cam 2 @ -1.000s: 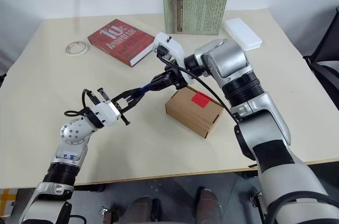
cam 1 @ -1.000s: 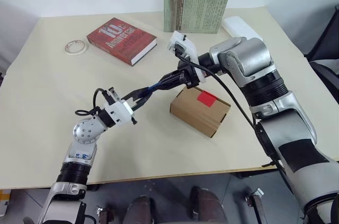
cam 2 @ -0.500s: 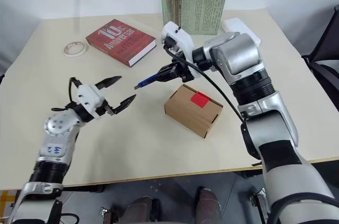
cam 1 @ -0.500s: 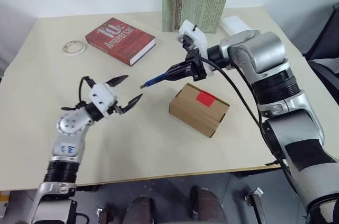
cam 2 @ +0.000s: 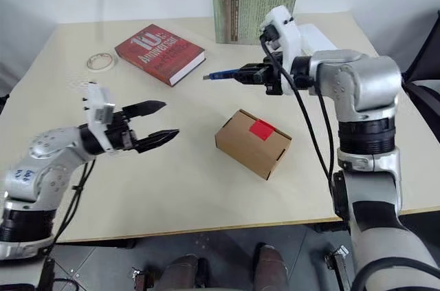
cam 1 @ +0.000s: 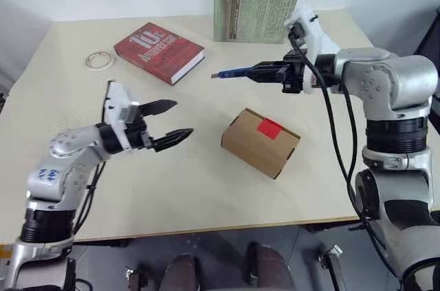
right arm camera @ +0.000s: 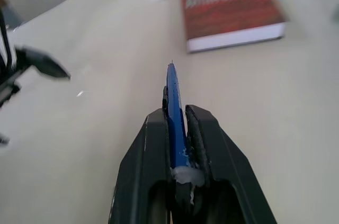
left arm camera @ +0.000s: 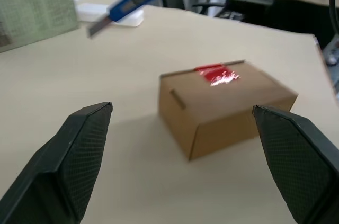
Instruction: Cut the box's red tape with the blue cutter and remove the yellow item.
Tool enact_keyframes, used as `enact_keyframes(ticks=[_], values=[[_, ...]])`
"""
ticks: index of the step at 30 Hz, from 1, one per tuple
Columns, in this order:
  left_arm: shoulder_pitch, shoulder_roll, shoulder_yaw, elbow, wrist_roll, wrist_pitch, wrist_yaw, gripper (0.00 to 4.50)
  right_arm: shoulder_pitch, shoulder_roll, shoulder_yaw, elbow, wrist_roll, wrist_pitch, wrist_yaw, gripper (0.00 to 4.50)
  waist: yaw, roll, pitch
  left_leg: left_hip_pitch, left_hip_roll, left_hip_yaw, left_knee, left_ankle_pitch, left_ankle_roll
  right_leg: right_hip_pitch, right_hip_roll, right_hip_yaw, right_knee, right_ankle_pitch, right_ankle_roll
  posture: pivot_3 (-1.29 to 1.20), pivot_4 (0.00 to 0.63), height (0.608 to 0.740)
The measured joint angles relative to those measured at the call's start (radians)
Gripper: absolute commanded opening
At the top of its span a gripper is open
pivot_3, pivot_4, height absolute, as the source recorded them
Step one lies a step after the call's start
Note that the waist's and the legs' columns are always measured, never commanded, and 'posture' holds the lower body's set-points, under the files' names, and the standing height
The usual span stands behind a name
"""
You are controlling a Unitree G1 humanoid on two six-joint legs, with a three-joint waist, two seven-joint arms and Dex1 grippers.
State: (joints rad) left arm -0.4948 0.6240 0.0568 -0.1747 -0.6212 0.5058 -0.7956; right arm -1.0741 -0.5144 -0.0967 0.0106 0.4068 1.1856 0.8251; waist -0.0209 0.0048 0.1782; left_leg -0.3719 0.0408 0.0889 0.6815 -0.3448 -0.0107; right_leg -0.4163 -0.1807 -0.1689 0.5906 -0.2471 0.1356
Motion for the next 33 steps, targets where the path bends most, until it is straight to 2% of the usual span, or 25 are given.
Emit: enact_keyframes(ticks=[2,5,10,17,24,33], values=[[-0.043,-0.035,-0.052,0.003,0.022,0.029,0.020,4.50,0.044,-0.006,-0.042,-0.049,0.013,0.019,-0.043,0.17,0.000,0.000,0.000,0.000,0.000,0.001,0.000,0.000,0.000,0.000,0.000,0.001,-0.001,0.000,0.000,0.00,0.150,0.740],[-0.089,-0.082,-0.106,0.035,0.041,0.063,0.023,3.86,0.107,-0.024,-0.120,-0.126,0.032,0.073,-0.112,0.17,-0.002,0.000,0.000,0.000,0.000,0.001,-0.001,0.000,0.000,-0.001,0.000,0.001,-0.001,0.000,0.000,0.00,0.150,0.740],[-0.148,-0.137,-0.144,0.094,0.060,0.074,-0.006,2.28,0.162,-0.059,-0.221,-0.250,0.068,0.154,-0.191,0.17,-0.006,0.000,0.000,0.001,0.000,0.003,-0.001,0.000,0.000,-0.001,0.001,0.004,0.000,0.000,0.000,0.00,0.150,0.740],[-0.282,-0.142,-0.317,0.289,0.237,0.070,-0.092,0.07,0.273,-0.104,-0.268,-0.408,0.118,0.260,-0.252,0.17,0.006,0.000,0.000,0.001,-0.001,0.004,0.000,0.000,0.001,-0.001,0.001,0.006,-0.002,0.000,0.000,0.00,0.150,0.740],[-0.359,-0.217,-0.349,0.394,0.310,0.068,-0.124,0.03,0.317,-0.116,-0.276,-0.491,0.166,0.299,-0.280,0.17,0.020,-0.001,0.000,0.000,-0.001,0.005,0.001,0.000,0.001,-0.002,0.001,0.007,-0.002,0.000,0.000,0.00,0.150,0.740],[-0.449,-0.312,-0.378,0.588,0.433,-0.106,-0.160,0.03,0.361,-0.159,-0.149,-0.491,0.172,0.226,-0.280,0.17,0.024,-0.002,0.001,0.000,-0.001,0.005,0.001,0.000,0.002,-0.001,0.001,0.007,-0.002,0.000,0.000,0.00,0.150,0.740]])
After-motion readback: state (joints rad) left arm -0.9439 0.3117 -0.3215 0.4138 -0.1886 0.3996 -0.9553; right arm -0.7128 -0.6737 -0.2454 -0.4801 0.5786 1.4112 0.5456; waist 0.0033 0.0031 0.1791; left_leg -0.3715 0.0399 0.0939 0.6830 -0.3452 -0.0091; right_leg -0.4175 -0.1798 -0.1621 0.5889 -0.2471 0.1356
